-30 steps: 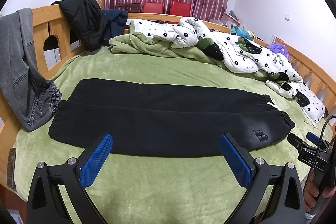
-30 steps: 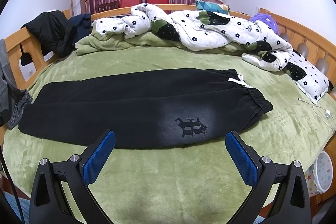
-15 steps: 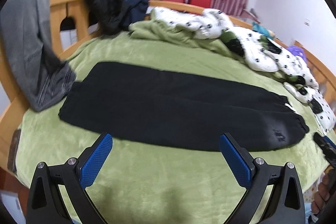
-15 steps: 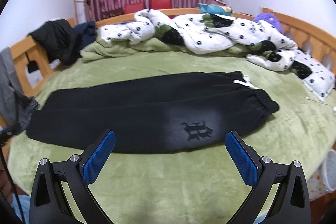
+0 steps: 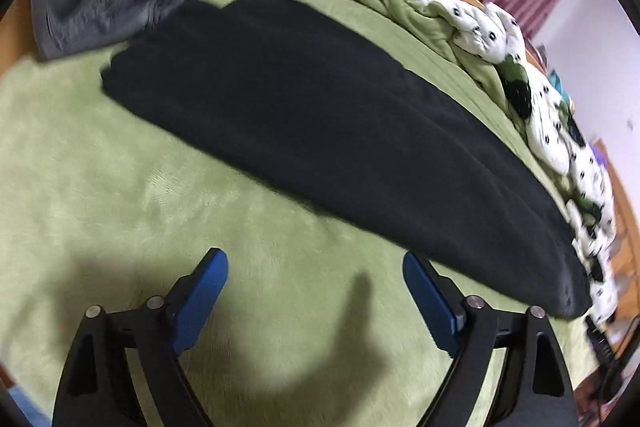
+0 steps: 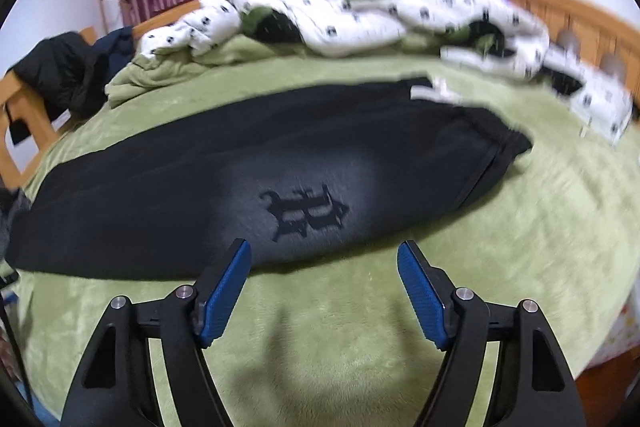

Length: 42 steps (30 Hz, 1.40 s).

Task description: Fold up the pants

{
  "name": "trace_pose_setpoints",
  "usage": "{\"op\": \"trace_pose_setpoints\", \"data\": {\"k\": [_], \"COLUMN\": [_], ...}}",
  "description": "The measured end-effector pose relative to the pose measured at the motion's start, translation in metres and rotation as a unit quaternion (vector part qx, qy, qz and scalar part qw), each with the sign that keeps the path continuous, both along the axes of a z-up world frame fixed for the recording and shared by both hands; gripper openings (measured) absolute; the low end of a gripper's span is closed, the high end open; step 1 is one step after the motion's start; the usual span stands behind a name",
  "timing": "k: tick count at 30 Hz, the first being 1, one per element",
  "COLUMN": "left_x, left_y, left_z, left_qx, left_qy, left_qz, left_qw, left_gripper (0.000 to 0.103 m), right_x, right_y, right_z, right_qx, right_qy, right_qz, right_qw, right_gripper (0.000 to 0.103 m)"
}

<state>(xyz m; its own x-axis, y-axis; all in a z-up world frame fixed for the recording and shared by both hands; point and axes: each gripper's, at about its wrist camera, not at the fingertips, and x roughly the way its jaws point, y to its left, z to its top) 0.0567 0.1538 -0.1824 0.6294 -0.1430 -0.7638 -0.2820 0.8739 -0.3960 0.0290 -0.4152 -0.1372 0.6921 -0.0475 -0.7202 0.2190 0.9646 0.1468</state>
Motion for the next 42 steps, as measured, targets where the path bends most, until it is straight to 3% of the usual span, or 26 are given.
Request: {"op": "trace_pose_setpoints", "data": {"k": [5, 11, 13, 14, 15, 16, 17, 19, 21, 24, 29, 36, 42], "left_x": [0.015, 0.042, 0.050, 0.051, 0.053, 0.056, 0.058, 0.052, 0.044, 0.060, 0.099, 0.172, 0.228], "left_y": [0.012, 0.012, 0.014, 0.015, 0.016, 0.016, 0.016, 0.022, 0.025, 0.020, 0.007, 0.004, -0.019], "left_z": [-0.011, -0.016, -0.017, -0.017, -0.016, -0.015, -0.014, -0.002, 0.022, 0.060, 0.097, 0.081, 0.054], "left_qx": [-0.036, -0.028, -0.027, -0.025, -0.021, -0.013, -0.006, -0.025, -0.041, -0.010, 0.063, 0.086, 0.152], "left_qy": [-0.029, -0.029, -0.018, -0.014, -0.009, -0.002, 0.004, -0.011, -0.050, -0.077, -0.110, -0.102, -0.080], "left_qz": [0.016, 0.030, 0.048, 0.058, 0.065, 0.064, 0.063, 0.071, 0.078, 0.069, 0.056, 0.062, 0.042], "left_qw": [0.9988, 0.9987, 0.9983, 0.9979, 0.9976, 0.9979, 0.9980, 0.9971, 0.9949, 0.9946, 0.9903, 0.9891, 0.9842], "left_gripper": [0.085, 0.077, 0.067, 0.058, 0.042, 0.029, 0.012, 0.011, 0.011, 0.011, 0.011, 0.011, 0.011], "right_x": [0.017, 0.041, 0.051, 0.056, 0.061, 0.065, 0.069, 0.071, 0.074, 0.092, 0.136, 0.191, 0.248], "right_y": [-0.027, -0.047, -0.050, -0.050, -0.050, -0.051, -0.051, -0.050, -0.049, -0.044, -0.041, -0.041, -0.026], "right_z": [-0.020, -0.049, -0.057, -0.059, -0.057, -0.055, -0.050, -0.032, -0.014, 0.022, 0.042, 0.032, 0.001], "right_qx": [0.052, 0.096, 0.097, 0.096, 0.097, 0.099, 0.103, 0.106, 0.104, 0.089, 0.100, 0.077, 0.040], "right_qy": [-0.002, 0.016, 0.022, 0.013, 0.008, 0.008, 0.006, -0.020, -0.040, -0.071, -0.081, -0.093, -0.060], "right_qz": [-0.035, -0.061, -0.066, -0.071, -0.073, -0.073, -0.073, -0.069, -0.053, -0.031, -0.017, 0.000, -0.006], "right_qw": [0.998, 0.993, 0.993, 0.993, 0.993, 0.992, 0.992, 0.992, 0.992, 0.993, 0.992, 0.993, 0.997], "right_gripper": [0.074, 0.074, 0.070, 0.068, 0.055, 0.031, 0.023, 0.015, 0.014, 0.014, 0.013, 0.014, 0.013]}}
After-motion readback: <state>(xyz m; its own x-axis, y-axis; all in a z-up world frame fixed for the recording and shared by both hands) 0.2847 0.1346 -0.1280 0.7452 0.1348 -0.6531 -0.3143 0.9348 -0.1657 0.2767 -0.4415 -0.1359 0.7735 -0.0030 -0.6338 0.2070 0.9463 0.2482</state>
